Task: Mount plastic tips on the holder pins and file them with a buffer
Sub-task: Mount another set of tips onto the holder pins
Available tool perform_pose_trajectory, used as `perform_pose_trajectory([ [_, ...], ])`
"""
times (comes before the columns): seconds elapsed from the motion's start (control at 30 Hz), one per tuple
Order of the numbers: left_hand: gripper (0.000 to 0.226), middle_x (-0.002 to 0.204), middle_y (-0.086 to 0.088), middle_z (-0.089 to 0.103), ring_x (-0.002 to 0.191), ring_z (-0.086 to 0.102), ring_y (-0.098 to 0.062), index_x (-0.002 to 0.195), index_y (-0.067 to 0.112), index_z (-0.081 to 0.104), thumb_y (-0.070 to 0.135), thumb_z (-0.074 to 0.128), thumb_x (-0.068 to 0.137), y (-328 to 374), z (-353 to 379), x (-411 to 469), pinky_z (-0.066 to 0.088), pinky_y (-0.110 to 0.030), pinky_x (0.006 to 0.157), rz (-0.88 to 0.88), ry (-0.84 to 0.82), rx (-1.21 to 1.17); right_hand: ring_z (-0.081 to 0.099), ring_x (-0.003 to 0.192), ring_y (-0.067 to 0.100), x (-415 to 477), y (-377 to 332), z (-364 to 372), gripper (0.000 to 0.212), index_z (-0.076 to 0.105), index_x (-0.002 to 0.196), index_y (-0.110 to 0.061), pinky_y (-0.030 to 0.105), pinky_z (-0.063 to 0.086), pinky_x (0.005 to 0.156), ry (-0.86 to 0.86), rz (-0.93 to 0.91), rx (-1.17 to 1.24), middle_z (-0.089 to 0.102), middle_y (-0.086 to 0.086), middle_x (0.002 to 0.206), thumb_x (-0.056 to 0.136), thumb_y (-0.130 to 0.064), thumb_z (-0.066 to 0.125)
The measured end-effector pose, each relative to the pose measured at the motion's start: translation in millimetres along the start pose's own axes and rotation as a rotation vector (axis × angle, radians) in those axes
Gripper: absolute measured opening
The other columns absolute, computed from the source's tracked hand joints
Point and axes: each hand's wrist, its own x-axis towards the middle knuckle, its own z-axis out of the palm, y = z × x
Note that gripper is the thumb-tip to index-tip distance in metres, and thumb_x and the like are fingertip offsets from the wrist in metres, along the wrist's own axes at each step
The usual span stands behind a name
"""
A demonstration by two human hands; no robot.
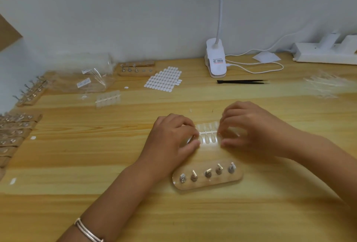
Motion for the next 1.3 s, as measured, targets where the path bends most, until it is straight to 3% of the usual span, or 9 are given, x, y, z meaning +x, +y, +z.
perform_pose_trajectory([
  [0.27, 0.024, 0.107, -0.001, 0.070, 0.099, 0.064, -0.025, 0.111, 0.014, 0.074, 0.005, 0.066, 0.090, 6, 4, -2, 0.047, -0.042, 0.083, 0.153, -0.082, -0.008, 0.066, 0.097, 0.027, 1, 0, 11, 0.007, 0.079, 0.078, -0.014, 0.049, 0.051, 0.086, 0.160, -0.036, 0.073, 0.074, -0.004, 0.080, 0.078, -0.014, 0.086],
  [0.53, 0.028, 0.107, -0.001, 0.069, 0.099, 0.062, -0.023, 0.111, 0.014, 0.075, 0.000, 0.065, 0.089, 2, 2, 2, 0.045, -0.047, 0.088, 0.150, -0.124, -0.105, 0.059, 0.086, 0.029, 1, -4, 21, 0.006, 0.079, 0.089, -0.010, 0.046, 0.049, 0.080, 0.270, 0.077, 0.054, 0.074, 0.003, 0.083, 0.084, -0.012, 0.081],
  [0.63, 0.029, 0.108, -0.001, 0.069, 0.100, 0.062, -0.023, 0.112, 0.014, 0.075, -0.001, 0.065, 0.089, 1, 2, 0, 0.046, -0.048, 0.088, 0.152, -0.120, -0.113, 0.056, 0.092, 0.024, 1, -7, 19, 0.011, 0.077, 0.094, -0.011, 0.038, 0.046, 0.085, 0.204, 0.088, 0.079, 0.073, 0.001, 0.088, 0.085, -0.016, 0.080],
  [0.77, 0.029, 0.110, -0.001, 0.068, 0.103, 0.061, -0.023, 0.113, 0.015, 0.074, 0.002, 0.063, 0.090, 1, 2, -1, 0.044, -0.048, 0.090, 0.148, -0.137, -0.120, 0.049, 0.086, -0.002, -3, -10, 12, 0.017, 0.068, 0.088, -0.021, 0.010, 0.037, 0.079, 0.142, 0.177, 0.232, 0.066, -0.011, 0.085, 0.084, -0.009, 0.078],
  [0.93, 0.027, 0.110, -0.002, 0.068, 0.102, 0.060, -0.024, 0.113, 0.015, 0.074, 0.005, 0.063, 0.091, -1, 1, -1, 0.043, -0.048, 0.091, 0.134, -0.147, -0.139, 0.058, 0.073, -0.002, -8, -17, 2, 0.022, 0.069, 0.084, -0.023, 0.004, 0.039, 0.070, 0.282, 0.268, 0.420, 0.066, -0.013, 0.075, 0.083, -0.004, 0.079],
  [1.07, 0.028, 0.111, 0.000, 0.068, 0.103, 0.060, -0.023, 0.112, 0.016, 0.075, 0.001, 0.063, 0.090, -1, 4, -3, 0.041, -0.048, 0.094, 0.106, -0.135, -0.172, 0.069, 0.082, 0.004, -26, -27, -8, 0.006, 0.074, 0.084, -0.028, 0.021, 0.049, 0.080, 0.276, 0.224, 0.480, 0.073, -0.017, 0.080, 0.080, -0.029, 0.079],
  [1.13, 0.028, 0.111, 0.001, 0.068, 0.103, 0.060, -0.022, 0.111, 0.016, 0.075, 0.003, 0.063, 0.090, -2, 5, -3, 0.041, -0.048, 0.094, 0.101, -0.122, -0.180, 0.072, 0.084, 0.010, -39, -29, -6, 0.008, 0.074, 0.081, -0.028, 0.024, 0.051, 0.093, 0.231, 0.191, 0.509, 0.076, -0.017, 0.087, 0.078, -0.035, 0.075],
  [1.2, 0.027, 0.110, 0.002, 0.068, 0.103, 0.059, -0.021, 0.110, 0.017, 0.075, 0.005, 0.062, 0.090, -3, 6, -3, 0.041, -0.048, 0.094, 0.092, -0.114, -0.187, 0.072, 0.075, 0.012, -51, -28, 0, 0.008, 0.073, 0.080, -0.026, 0.033, 0.039, 0.115, 0.213, 0.159, 0.558, 0.077, -0.014, 0.088, 0.079, -0.032, 0.079],
  [1.3, 0.028, 0.110, 0.002, 0.068, 0.102, 0.059, -0.020, 0.110, 0.017, 0.075, 0.009, 0.058, 0.089, -3, 7, -3, 0.042, -0.048, 0.094, 0.087, -0.107, -0.177, 0.068, 0.067, 0.016, -61, -26, 7, 0.012, 0.071, 0.078, -0.021, 0.041, 0.031, 0.121, 0.265, 0.129, 0.642, 0.077, -0.008, 0.085, 0.081, -0.019, 0.082],
])
